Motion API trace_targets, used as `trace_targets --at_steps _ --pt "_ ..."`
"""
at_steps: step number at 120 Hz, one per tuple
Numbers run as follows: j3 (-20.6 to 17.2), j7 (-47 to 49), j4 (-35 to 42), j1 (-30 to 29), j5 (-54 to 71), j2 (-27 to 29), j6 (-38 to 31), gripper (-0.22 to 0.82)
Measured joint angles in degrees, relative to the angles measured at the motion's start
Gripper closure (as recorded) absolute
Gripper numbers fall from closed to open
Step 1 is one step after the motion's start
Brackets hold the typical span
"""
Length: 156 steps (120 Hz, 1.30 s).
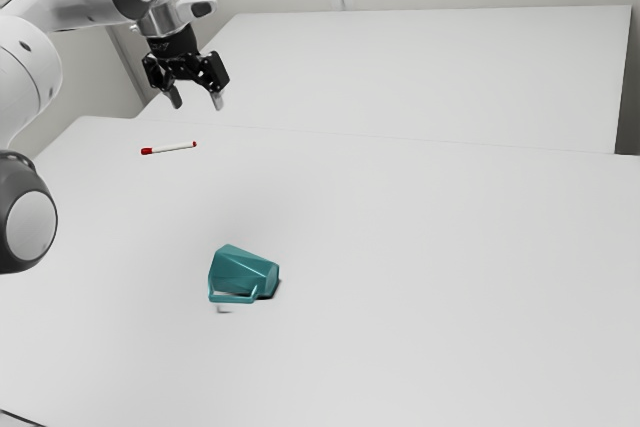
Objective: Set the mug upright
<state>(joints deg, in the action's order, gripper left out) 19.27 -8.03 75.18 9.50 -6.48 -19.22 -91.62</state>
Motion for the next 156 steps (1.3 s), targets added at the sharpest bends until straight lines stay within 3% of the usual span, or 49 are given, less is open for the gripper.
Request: trace_targets --at_steps 37,53,81,103,125,156 --pt "0.2 0.6 2.3 -0.4 0.3 2.4 0.1 0.0" --pt "0.1 0.7 13.0 -0.8 -0.3 9.5 -0.1 0.0" --pt "4.5 -0.4 29.0 -1.7 -5.5 16.2 -0.9 0.0" --pt "8.0 -4.7 37.0 -4.1 -12.1 17.0 -1.3 0.0" --pt "8.9 -11.7 44.7 -5.5 -17.0 17.7 -3.5 0.0" --pt "9.7 -23.6 48.5 -4.2 -23.3 17.6 -10.6 0.0"
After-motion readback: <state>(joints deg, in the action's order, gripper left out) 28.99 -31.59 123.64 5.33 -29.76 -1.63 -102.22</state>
